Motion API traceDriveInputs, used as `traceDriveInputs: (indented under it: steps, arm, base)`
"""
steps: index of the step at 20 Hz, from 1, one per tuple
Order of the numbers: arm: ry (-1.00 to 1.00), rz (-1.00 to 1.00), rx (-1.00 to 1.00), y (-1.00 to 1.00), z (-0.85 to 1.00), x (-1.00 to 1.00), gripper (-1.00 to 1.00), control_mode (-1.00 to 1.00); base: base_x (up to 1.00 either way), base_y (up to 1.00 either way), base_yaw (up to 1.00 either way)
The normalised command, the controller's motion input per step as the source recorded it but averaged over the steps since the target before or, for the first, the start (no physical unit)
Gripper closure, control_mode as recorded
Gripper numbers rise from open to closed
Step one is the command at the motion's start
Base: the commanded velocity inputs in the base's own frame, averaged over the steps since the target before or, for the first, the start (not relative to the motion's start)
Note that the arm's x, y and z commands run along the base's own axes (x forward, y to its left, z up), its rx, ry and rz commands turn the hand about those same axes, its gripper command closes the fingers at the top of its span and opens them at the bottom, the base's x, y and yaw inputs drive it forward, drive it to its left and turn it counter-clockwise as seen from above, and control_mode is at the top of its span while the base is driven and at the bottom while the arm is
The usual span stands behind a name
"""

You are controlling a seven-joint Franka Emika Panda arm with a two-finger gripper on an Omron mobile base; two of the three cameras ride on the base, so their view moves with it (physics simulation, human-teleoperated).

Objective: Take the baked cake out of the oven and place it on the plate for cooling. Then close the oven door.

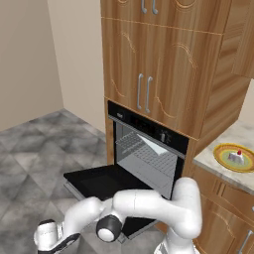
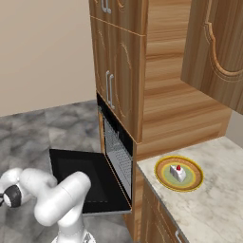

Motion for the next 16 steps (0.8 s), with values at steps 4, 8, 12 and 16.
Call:
traceDriveInputs:
  steps: [4,8,12,16]
  arm:
    - [0.15,0.08,-0.07,0.07,-0.59,0.15,-1.0,-1.0]
    - [0.14,0.02,-0.07,0.11,-0.55,0.07,-1.0,-1.0]
    - [0.09,0.0,-0.08,0.08,-0.52,0.16,-1.0,-1.0]
    - [0.03,0.0,-0.08,0.03,-0.5,0.17,-1.0,-1.0]
  base:
    - [0.0,0.0,0.0]
    - [0.0,0.0,0.0]
    - [0.0,0.0,0.0]
    - [0.0,0.0,0.0]
